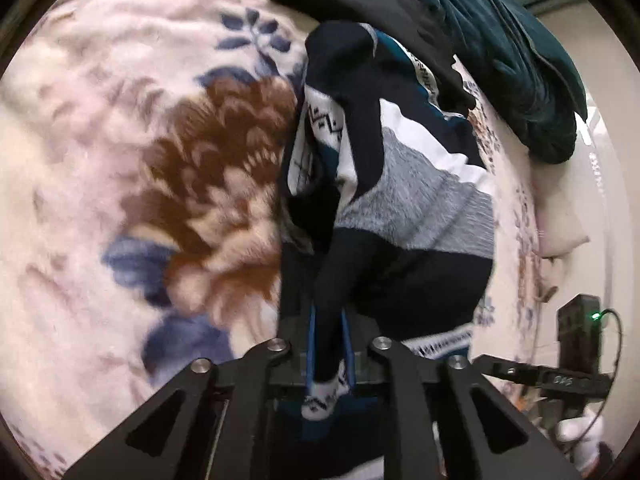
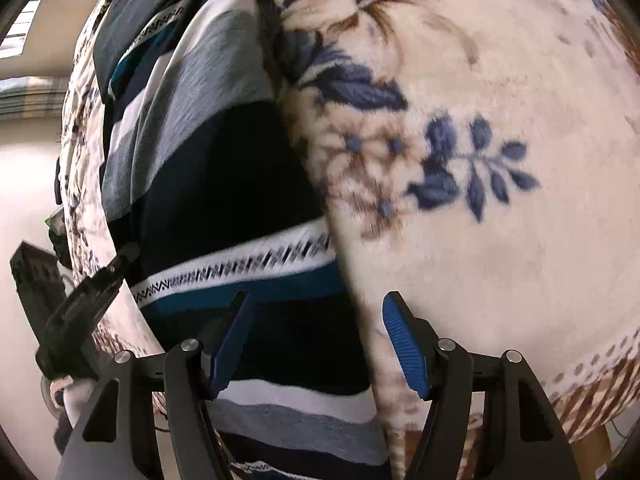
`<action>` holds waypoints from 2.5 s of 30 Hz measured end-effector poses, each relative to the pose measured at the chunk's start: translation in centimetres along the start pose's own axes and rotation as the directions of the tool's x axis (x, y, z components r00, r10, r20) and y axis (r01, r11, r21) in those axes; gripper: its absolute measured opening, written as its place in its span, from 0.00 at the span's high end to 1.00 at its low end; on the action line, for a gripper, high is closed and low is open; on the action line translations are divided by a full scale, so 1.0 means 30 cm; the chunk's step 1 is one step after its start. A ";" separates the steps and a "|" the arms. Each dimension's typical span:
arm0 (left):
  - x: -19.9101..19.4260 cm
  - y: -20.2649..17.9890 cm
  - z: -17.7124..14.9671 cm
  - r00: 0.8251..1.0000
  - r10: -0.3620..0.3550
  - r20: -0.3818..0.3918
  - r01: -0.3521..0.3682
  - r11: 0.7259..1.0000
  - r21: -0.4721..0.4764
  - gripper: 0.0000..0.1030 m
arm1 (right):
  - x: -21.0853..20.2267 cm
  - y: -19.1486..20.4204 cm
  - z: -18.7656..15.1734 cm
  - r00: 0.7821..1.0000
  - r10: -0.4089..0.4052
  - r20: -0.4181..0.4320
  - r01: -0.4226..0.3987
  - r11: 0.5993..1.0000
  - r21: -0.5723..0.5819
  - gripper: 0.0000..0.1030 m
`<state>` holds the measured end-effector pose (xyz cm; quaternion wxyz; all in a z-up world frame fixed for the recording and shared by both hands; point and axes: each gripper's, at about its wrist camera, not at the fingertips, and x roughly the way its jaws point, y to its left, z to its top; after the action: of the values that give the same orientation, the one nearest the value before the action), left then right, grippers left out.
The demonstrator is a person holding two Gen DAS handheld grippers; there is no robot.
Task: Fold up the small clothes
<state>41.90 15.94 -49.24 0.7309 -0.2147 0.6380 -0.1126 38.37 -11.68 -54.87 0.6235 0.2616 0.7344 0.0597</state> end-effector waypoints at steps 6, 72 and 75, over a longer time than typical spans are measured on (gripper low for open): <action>0.005 0.008 -0.182 0.995 -0.037 -0.091 0.037 0.999 0.003 0.47 | -0.024 -0.020 -0.121 1.000 -0.001 0.011 0.001 1.000 0.004 0.33; -0.365 -0.232 -0.819 0.984 0.143 0.107 -0.169 0.939 0.300 0.87 | -0.032 0.264 -0.972 0.933 -0.248 0.262 0.313 0.917 -0.248 0.85; -0.428 -0.246 -0.775 0.983 0.129 0.130 -0.163 0.941 0.297 0.87 | -0.119 0.293 -0.961 0.919 -0.245 0.308 0.326 0.912 -0.248 0.85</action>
<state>17.86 11.09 -36.69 0.7953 -0.0566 0.5863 -0.1438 14.11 1.08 -41.87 0.7517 0.0604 0.6555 0.0396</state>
